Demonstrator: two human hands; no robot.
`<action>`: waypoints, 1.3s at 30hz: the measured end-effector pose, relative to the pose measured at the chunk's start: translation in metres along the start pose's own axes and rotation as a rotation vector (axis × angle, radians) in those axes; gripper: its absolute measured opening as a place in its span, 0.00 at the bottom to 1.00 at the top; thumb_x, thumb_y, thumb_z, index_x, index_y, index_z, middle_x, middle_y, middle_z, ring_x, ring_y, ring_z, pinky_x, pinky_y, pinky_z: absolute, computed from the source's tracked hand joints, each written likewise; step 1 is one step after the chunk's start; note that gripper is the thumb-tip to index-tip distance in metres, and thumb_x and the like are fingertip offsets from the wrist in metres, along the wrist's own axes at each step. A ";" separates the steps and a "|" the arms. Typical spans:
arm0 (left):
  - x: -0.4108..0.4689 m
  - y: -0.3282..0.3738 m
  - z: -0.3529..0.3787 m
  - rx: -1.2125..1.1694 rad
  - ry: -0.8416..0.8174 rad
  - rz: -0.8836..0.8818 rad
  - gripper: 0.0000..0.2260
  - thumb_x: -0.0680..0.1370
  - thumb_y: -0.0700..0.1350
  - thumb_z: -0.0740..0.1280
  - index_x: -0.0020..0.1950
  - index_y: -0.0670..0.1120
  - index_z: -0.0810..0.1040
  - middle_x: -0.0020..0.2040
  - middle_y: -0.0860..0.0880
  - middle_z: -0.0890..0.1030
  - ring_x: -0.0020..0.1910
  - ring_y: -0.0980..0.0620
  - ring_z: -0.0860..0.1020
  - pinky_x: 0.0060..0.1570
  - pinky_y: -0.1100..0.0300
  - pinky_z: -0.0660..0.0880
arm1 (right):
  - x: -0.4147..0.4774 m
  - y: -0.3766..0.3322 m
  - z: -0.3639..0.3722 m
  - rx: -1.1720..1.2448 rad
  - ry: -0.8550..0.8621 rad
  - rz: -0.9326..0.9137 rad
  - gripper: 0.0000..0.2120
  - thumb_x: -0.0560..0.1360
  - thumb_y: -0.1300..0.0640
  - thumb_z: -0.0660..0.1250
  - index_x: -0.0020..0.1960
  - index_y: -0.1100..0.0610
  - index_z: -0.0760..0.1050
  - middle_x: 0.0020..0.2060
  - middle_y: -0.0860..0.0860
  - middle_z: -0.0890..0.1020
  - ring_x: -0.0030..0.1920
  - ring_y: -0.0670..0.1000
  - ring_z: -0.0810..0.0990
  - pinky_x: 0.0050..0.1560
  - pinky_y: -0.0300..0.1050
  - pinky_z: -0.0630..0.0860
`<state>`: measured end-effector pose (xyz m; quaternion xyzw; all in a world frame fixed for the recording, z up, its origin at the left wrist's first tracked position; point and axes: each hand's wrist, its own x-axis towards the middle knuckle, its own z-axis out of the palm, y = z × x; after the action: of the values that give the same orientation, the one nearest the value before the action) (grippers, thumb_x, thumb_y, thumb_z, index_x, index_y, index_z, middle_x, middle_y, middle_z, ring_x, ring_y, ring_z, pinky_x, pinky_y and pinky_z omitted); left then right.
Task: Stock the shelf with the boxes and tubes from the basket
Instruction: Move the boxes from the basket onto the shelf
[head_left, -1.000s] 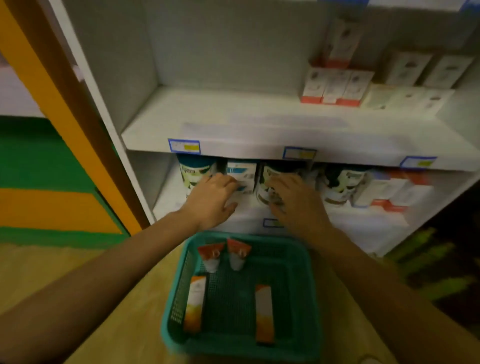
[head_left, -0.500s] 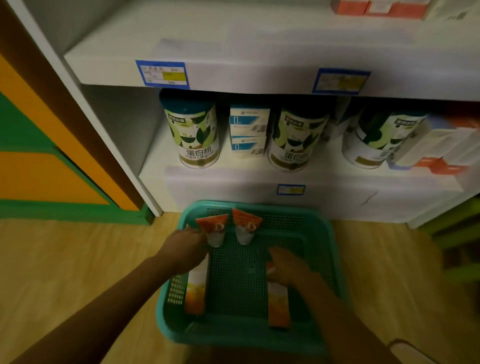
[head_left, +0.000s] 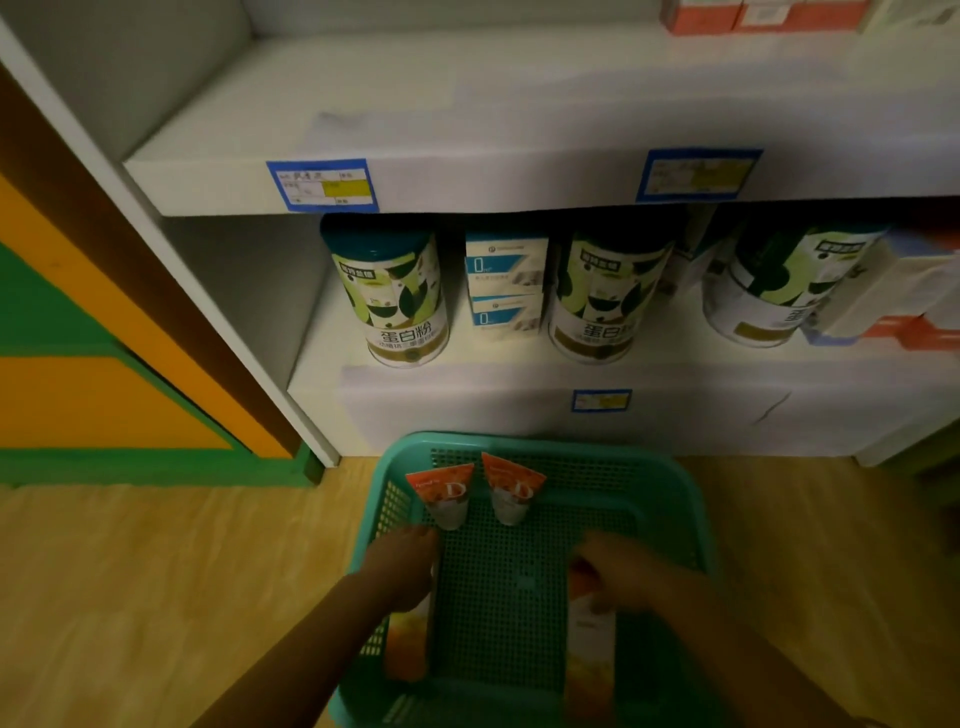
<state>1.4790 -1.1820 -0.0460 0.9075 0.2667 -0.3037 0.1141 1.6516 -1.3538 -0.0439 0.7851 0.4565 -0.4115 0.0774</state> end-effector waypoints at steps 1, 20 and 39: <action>0.002 0.001 0.001 0.021 -0.011 0.001 0.16 0.77 0.39 0.58 0.65 0.43 0.68 0.66 0.43 0.72 0.66 0.44 0.71 0.63 0.52 0.70 | -0.002 0.000 -0.001 0.016 0.000 -0.011 0.24 0.70 0.56 0.70 0.64 0.55 0.69 0.64 0.54 0.72 0.62 0.54 0.73 0.63 0.48 0.71; -0.011 -0.019 -0.005 -0.251 -0.380 0.095 0.29 0.71 0.44 0.71 0.69 0.49 0.64 0.68 0.48 0.69 0.67 0.47 0.69 0.65 0.52 0.69 | -0.032 -0.013 0.003 0.138 0.023 -0.055 0.23 0.68 0.58 0.72 0.61 0.53 0.71 0.62 0.53 0.75 0.61 0.54 0.74 0.60 0.49 0.72; -0.171 0.001 -0.267 -0.214 0.507 0.380 0.16 0.67 0.56 0.74 0.36 0.58 0.66 0.34 0.57 0.70 0.38 0.55 0.71 0.36 0.63 0.67 | -0.221 -0.073 -0.232 0.040 0.518 -0.306 0.21 0.70 0.50 0.71 0.61 0.51 0.70 0.59 0.51 0.76 0.59 0.51 0.74 0.56 0.43 0.72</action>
<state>1.4955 -1.1557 0.2700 0.9706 0.1432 -0.0118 0.1933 1.6737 -1.3414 0.2835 0.7873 0.5659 -0.2133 -0.1198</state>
